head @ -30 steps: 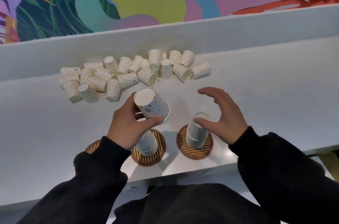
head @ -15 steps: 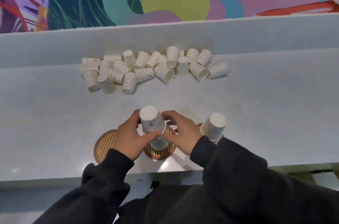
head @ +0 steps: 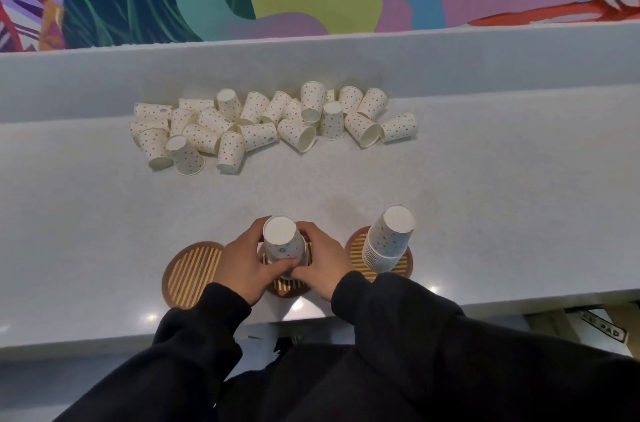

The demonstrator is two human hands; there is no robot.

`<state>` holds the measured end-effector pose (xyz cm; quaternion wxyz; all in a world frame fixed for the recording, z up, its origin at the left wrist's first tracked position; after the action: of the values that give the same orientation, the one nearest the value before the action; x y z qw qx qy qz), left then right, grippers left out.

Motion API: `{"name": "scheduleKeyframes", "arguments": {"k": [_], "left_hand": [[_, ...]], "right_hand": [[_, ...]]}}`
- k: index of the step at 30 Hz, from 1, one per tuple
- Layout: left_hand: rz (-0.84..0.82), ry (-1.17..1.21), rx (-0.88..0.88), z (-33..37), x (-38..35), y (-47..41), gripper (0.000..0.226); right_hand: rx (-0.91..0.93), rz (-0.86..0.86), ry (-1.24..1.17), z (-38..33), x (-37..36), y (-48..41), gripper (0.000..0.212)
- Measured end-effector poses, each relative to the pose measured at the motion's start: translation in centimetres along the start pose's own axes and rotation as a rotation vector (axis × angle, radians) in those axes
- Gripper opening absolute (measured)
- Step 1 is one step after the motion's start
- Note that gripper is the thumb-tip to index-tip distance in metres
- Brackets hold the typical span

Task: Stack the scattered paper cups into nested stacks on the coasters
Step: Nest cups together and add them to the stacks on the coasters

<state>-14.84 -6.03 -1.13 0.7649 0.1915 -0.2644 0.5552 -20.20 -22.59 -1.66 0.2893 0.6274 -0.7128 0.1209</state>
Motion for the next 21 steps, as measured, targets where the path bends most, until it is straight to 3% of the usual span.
{"name": "scheduleKeyframes", "arguments": {"k": [14, 21], "left_hand": [[-0.029, -0.011, 0.006, -0.3, -0.1, 0.0, 0.072], [-0.119, 0.011, 0.001, -0.9, 0.4, -0.2, 0.093]], "right_hand": [[0.014, -0.007, -0.015, 0.4, 0.0, 0.0, 0.07], [0.047, -0.021, -0.007, -1.1, 2.3, 1.0, 0.08]]}}
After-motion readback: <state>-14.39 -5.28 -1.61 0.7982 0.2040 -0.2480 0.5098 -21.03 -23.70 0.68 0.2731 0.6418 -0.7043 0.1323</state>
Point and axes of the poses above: each hand's wrist, its own y-axis away from the middle knuckle, its own x-axis out of the back of the hand, z = x × y, the point moved 2 cm from there along -y, towards the middle knuckle, and after that the axes turned 7 degrees about z, right-handed, at the moved point
